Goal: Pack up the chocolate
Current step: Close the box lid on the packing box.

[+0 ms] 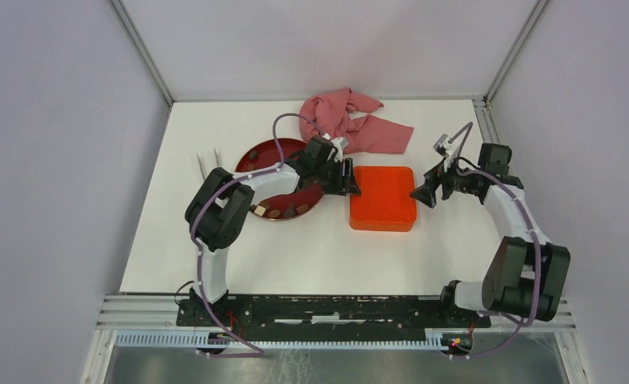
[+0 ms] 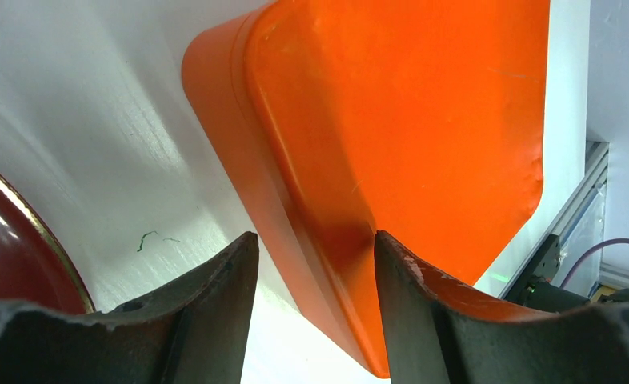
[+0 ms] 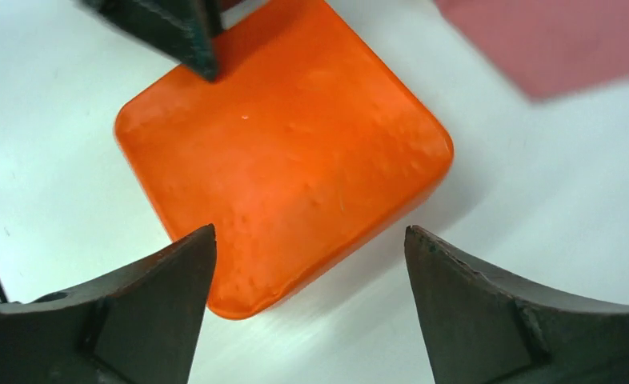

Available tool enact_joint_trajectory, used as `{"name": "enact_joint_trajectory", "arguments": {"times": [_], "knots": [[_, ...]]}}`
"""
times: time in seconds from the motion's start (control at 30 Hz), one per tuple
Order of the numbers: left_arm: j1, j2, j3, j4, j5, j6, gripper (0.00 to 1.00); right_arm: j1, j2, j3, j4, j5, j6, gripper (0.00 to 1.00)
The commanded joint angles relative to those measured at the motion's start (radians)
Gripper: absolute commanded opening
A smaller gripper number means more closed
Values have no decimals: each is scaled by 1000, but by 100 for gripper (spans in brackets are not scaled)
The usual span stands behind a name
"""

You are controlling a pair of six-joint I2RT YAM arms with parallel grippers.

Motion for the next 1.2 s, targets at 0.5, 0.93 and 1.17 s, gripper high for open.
{"name": "enact_joint_trajectory", "arguments": {"times": [0.5,0.93,1.17], "knots": [[2,10,34,-1,9,39,61,472,-271,-198,-56,294,-916,98],[2,-7,33,-2,14,42,67,542,-248,-213,138,460,-742,94],[1,-16,34,1,20,44,71,542,-241,-219,162,483,-701,90]]}}
